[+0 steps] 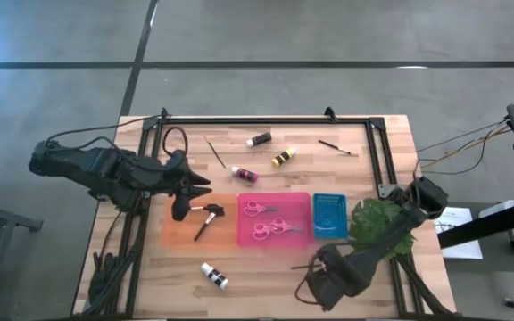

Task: Pick & Place Paint Supplies
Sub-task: Put the silver eyeshadow brush into the orange bin

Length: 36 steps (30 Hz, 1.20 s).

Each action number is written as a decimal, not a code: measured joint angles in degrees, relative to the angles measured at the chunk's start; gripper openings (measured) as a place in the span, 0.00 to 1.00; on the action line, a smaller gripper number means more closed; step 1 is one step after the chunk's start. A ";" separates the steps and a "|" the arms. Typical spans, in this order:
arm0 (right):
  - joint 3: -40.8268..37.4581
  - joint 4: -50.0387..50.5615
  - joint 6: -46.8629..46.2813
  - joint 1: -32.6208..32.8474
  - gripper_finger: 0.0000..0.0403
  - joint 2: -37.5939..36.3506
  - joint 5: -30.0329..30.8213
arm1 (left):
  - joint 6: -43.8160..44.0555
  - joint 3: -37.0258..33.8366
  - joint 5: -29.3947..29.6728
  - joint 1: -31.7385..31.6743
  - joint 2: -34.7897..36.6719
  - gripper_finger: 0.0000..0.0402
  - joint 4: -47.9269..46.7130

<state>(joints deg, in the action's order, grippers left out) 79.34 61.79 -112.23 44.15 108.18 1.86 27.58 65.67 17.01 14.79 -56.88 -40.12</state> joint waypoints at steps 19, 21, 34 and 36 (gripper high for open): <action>-8.90 -5.93 0.39 5.00 0.52 0.00 8.99 | 11.40 0.00 2.72 0.00 0.00 0.31 4.80; -9.83 -7.88 2.23 5.02 0.52 0.00 9.01 | 12.05 0.00 2.73 0.02 0.00 0.31 4.81; -13.86 -13.33 6.84 5.13 0.52 -0.07 10.47 | 14.28 0.02 2.71 0.02 0.00 0.31 4.87; -13.95 -13.59 7.60 5.13 0.52 -0.07 10.54 | 14.26 0.02 2.71 0.02 0.00 0.31 4.87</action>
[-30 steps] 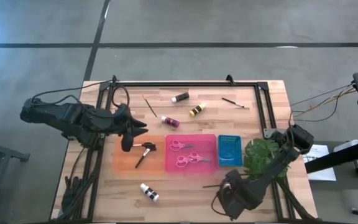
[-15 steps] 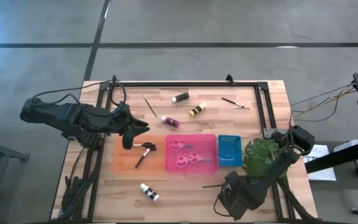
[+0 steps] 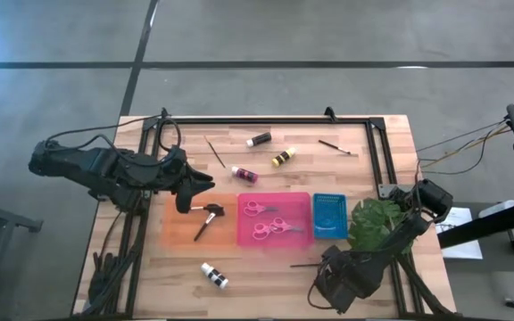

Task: Pick & Place Paint Supplies
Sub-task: Put the silver eyeshadow brush into the orange bin

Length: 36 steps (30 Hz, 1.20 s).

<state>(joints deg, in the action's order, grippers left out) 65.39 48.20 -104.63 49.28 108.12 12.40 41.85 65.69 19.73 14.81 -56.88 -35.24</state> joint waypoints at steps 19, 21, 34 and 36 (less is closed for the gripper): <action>0.57 -0.10 4.41 -1.71 0.52 0.13 1.29 | -0.44 0.00 0.00 0.00 0.00 0.31 -0.12; 0.39 -0.22 5.03 -2.04 0.52 0.11 1.31 | -0.44 0.00 0.00 0.00 0.00 0.31 -0.13; -0.35 -3.91 7.33 -2.82 0.52 -0.05 0.91 | -1.31 0.00 0.00 0.00 0.00 0.31 -0.13; -0.56 -4.16 7.33 -2.86 0.52 -0.13 0.36 | -1.31 0.00 0.00 0.00 0.00 0.31 -0.13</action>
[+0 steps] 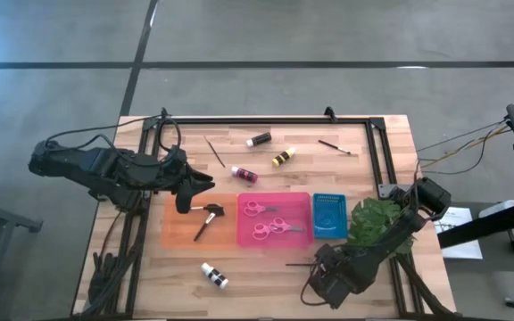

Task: Pick & Place Paint Supplies
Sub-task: Put the silver eyeshadow brush into the orange bin

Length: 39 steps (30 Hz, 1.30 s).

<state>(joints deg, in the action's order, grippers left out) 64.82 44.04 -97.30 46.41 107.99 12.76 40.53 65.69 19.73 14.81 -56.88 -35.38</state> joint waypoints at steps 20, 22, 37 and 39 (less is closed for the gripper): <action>-2.17 -4.79 4.65 -0.02 0.06 -0.04 -3.76 | -0.02 0.00 -0.06 0.00 0.04 0.31 0.15; -2.42 -7.00 6.18 0.13 0.04 -0.09 -4.49 | -0.02 0.00 -0.06 0.00 0.04 0.31 0.45; 13.56 -6.56 18.76 3.10 0.02 0.52 1.00 | -1.19 0.02 -0.15 0.00 0.17 0.31 0.92; 17.29 -4.31 20.71 2.36 0.02 0.49 3.08 | -1.75 0.02 -0.16 0.00 0.28 0.31 0.92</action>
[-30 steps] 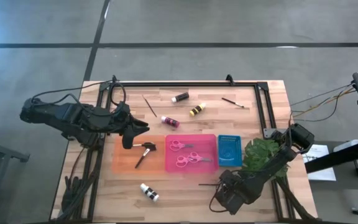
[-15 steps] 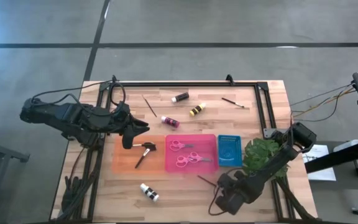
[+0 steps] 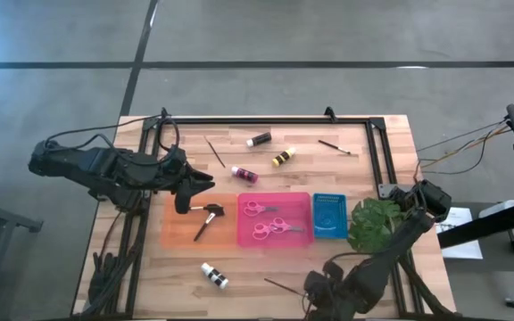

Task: Pick & Place Paint Supplies
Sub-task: Put the silver eyeshadow brush into the orange bin

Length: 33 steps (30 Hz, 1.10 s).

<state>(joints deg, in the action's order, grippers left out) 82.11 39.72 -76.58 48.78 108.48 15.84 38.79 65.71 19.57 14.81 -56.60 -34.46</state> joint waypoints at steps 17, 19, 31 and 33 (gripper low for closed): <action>17.53 11.94 42.38 -24.19 0.02 -0.14 -4.33 | -5.87 0.02 -4.17 0.09 2.20 0.31 -0.59; 18.56 11.96 45.91 -27.46 0.02 0.30 -7.46 | -6.00 0.00 -4.17 0.09 2.50 0.31 -1.90; 38.52 16.11 60.04 -37.97 0.02 16.90 -17.48 | -13.59 0.00 -3.23 0.13 2.79 0.31 -6.35; 43.53 16.98 61.32 -38.67 0.02 20.55 -17.74 | -14.40 0.00 -2.65 0.13 3.28 0.31 -7.52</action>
<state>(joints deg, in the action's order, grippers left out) 125.64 56.70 -15.26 10.11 129.03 -1.90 24.39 65.71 16.92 14.94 -53.33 -41.98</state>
